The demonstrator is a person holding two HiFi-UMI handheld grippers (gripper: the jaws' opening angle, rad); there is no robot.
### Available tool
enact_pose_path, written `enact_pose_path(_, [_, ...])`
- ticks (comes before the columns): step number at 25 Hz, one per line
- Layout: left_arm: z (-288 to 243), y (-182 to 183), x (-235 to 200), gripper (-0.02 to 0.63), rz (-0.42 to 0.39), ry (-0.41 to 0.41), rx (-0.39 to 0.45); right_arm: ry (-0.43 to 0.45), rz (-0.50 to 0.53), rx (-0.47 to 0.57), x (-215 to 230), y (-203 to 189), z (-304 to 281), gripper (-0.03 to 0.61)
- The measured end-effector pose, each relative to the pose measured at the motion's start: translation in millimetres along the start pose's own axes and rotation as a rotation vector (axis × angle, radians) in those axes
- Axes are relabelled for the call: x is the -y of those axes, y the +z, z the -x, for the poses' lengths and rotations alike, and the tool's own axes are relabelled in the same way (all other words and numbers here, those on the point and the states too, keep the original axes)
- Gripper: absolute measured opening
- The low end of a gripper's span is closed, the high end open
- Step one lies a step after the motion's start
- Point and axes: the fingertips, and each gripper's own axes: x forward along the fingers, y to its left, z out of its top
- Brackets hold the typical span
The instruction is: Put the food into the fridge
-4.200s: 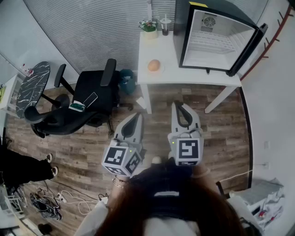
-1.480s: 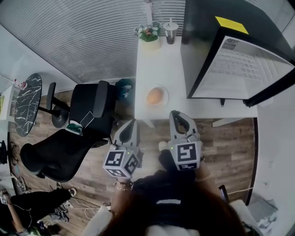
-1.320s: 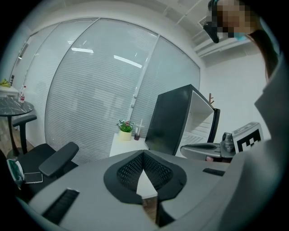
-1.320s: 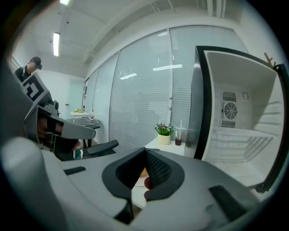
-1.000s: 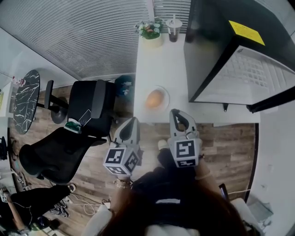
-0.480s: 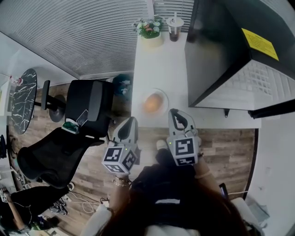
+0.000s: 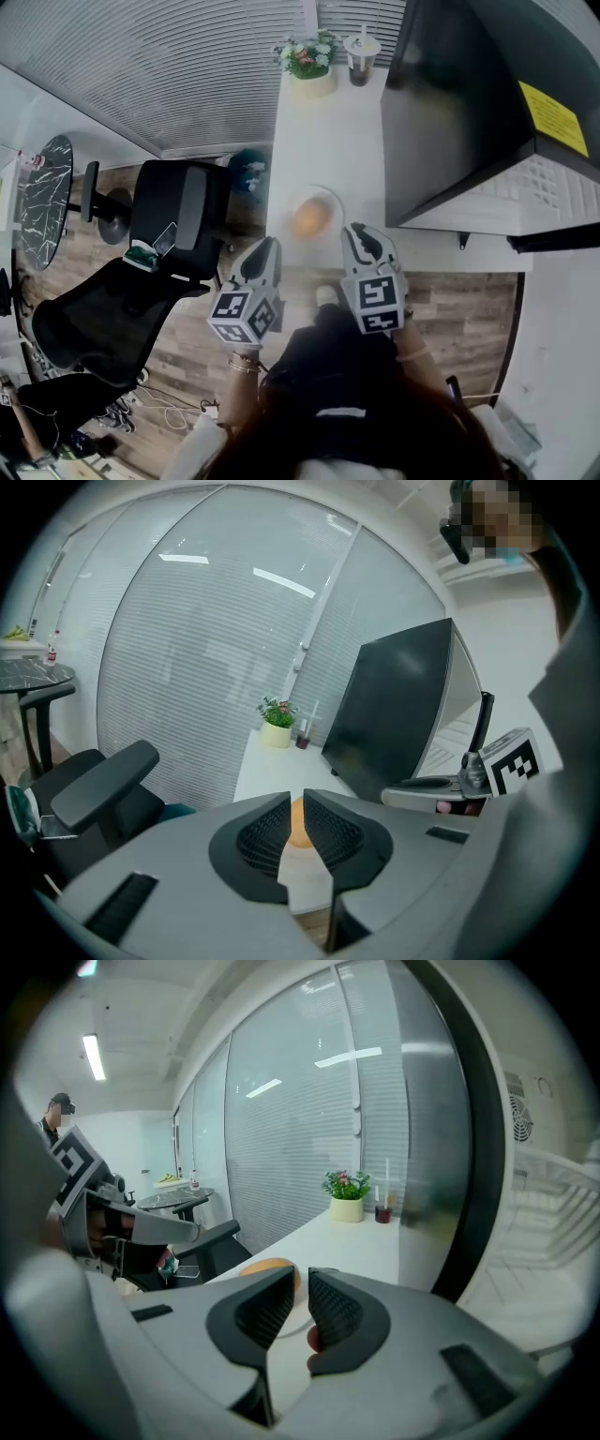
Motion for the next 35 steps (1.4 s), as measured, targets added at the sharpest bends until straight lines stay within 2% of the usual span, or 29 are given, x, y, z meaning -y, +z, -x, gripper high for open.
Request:
enact_pose_path(11, [-25,-17,-25,0.069,0.009,0.021,-0.081,0.015,-0.054,-0.124,2,-35,-29,0.072])
enact_pose_path(22, [-46,-32,-40,0.107,0.022,0.019,-0.16,0.021,-0.104,-0.196,5,-50,-48,0.12])
enact_pose_path(32, [-61,-40,-46,0.107,0.03,0.016,-0.217,0.025,-0.134,-0.247,8,-63,-61,0.139])
enact_pose_path(35, [-68,-41,-47,0.13,0.038,0.01,-0.235,0.035,-0.146,-0.262,8,-66,-66,0.156])
